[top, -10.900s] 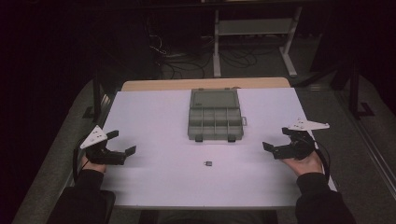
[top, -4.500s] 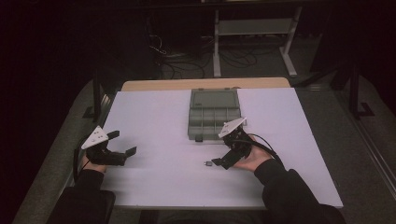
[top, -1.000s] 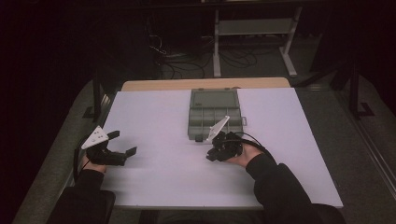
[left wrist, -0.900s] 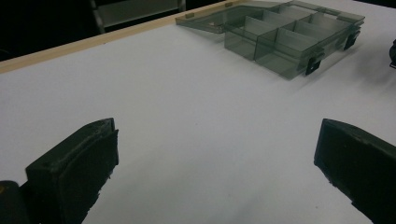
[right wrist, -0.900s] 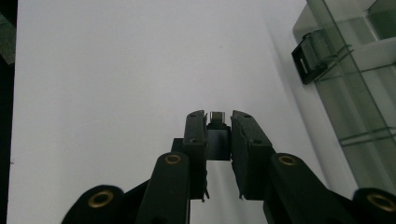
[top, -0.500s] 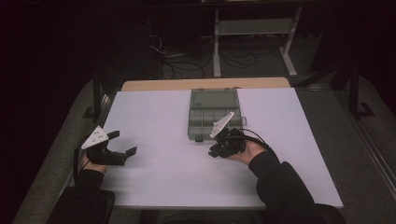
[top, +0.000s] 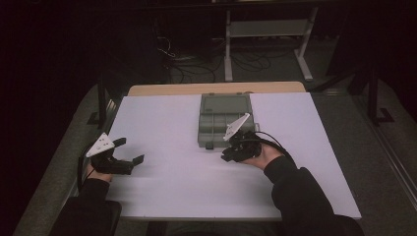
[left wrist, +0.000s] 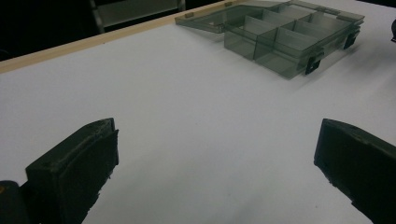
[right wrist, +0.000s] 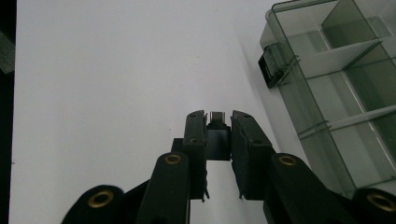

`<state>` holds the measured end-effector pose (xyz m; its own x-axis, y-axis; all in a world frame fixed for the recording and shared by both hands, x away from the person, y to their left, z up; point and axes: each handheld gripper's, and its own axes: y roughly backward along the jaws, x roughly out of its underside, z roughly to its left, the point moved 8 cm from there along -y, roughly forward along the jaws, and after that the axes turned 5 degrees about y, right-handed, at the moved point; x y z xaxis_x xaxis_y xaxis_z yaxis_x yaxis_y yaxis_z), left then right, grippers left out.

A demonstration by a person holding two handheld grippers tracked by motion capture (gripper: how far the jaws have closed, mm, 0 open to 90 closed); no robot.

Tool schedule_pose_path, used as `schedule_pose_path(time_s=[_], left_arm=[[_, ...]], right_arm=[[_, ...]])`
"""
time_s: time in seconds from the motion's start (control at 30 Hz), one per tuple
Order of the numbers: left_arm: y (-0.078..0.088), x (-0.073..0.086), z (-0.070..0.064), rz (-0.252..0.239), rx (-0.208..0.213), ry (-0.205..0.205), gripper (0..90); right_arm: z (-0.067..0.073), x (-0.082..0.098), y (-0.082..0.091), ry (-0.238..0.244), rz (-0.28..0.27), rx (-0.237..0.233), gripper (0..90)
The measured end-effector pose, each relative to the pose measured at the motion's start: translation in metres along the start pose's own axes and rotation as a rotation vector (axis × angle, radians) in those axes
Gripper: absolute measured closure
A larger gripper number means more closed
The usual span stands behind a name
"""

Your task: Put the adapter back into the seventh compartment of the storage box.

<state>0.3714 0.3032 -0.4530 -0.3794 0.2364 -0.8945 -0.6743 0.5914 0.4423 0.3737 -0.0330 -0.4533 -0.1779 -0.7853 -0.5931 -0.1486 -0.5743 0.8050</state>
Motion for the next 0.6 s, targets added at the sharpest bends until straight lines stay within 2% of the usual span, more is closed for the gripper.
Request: schedule_pose_path(time_s=[0.6], left_arm=[[0.0, 0.0, 0.0, -0.001, 0.0, 0.0, 0.0]], right_arm=[[-0.017, -0.006, 0.019, -0.004, -0.004, 0.041, 74.8]])
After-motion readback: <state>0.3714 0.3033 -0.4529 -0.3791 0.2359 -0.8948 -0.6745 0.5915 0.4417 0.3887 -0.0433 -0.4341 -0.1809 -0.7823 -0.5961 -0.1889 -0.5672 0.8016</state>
